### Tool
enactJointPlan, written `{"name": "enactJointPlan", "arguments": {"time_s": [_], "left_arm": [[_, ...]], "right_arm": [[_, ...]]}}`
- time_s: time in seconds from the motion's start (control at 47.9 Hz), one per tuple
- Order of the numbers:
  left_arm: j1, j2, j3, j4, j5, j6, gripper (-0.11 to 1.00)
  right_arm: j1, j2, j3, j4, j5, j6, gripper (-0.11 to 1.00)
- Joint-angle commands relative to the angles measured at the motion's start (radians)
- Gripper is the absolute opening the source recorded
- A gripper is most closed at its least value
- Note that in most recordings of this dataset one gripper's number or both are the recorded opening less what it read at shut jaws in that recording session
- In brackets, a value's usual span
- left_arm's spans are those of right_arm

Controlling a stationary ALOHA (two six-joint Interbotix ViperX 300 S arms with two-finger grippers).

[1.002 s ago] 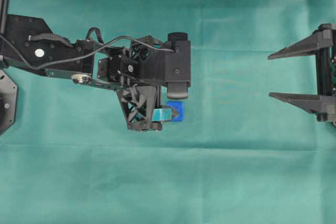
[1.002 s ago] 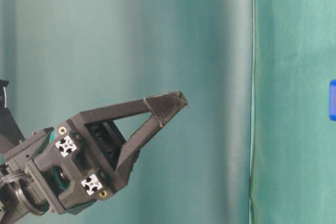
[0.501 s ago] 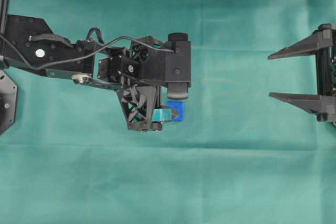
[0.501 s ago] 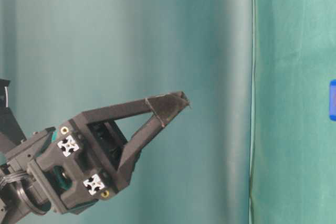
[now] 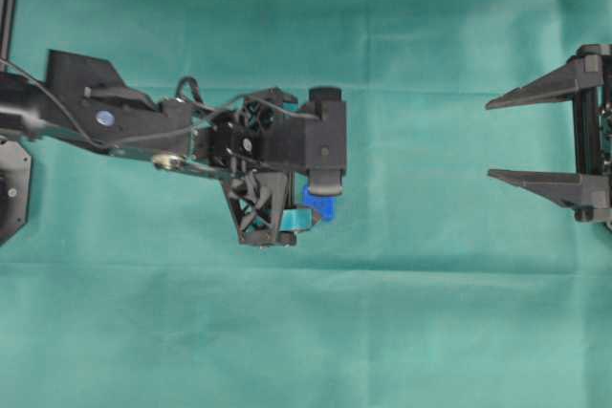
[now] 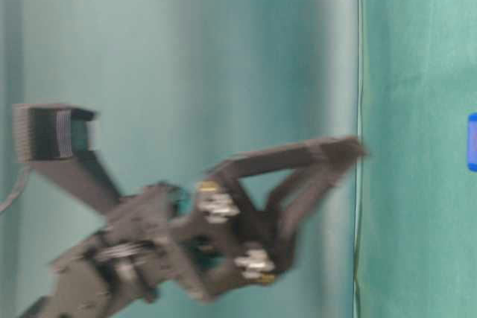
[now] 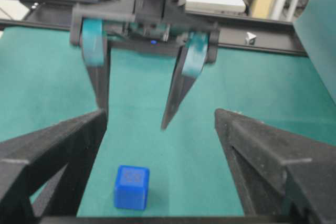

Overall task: Handover the blue block to the right arm after grasping it with the left arm, then place it in the designated position.
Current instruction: 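Lower the left gripper around the blue cube and close it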

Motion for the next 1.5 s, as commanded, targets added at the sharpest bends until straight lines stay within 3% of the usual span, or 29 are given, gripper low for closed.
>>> {"name": "enactJointPlan", "arguments": {"time_s": [0.0,0.626,1.273,1.398,1.482], "left_arm": [[-0.009,0.005,-0.003,0.002,-0.031,0.000,1.00],[-0.008,0.135,0.071,0.003,-0.225,0.000,1.00],[-0.003,0.204,0.074,0.002,-0.268,0.002,1.00],[-0.003,0.204,0.072,0.002,-0.268,0.000,0.97],[-0.003,0.204,0.072,0.002,-0.267,0.000,0.89]], "right_arm": [[-0.002,0.006,-0.023,-0.002,-0.005,-0.002,0.94],[-0.002,0.015,-0.023,-0.002,-0.005,-0.002,0.94],[-0.002,0.021,-0.021,-0.002,-0.005,-0.002,0.94],[-0.002,0.021,-0.023,-0.002,-0.005,-0.002,0.94],[-0.002,0.021,-0.021,-0.002,-0.005,-0.002,0.94]]}}
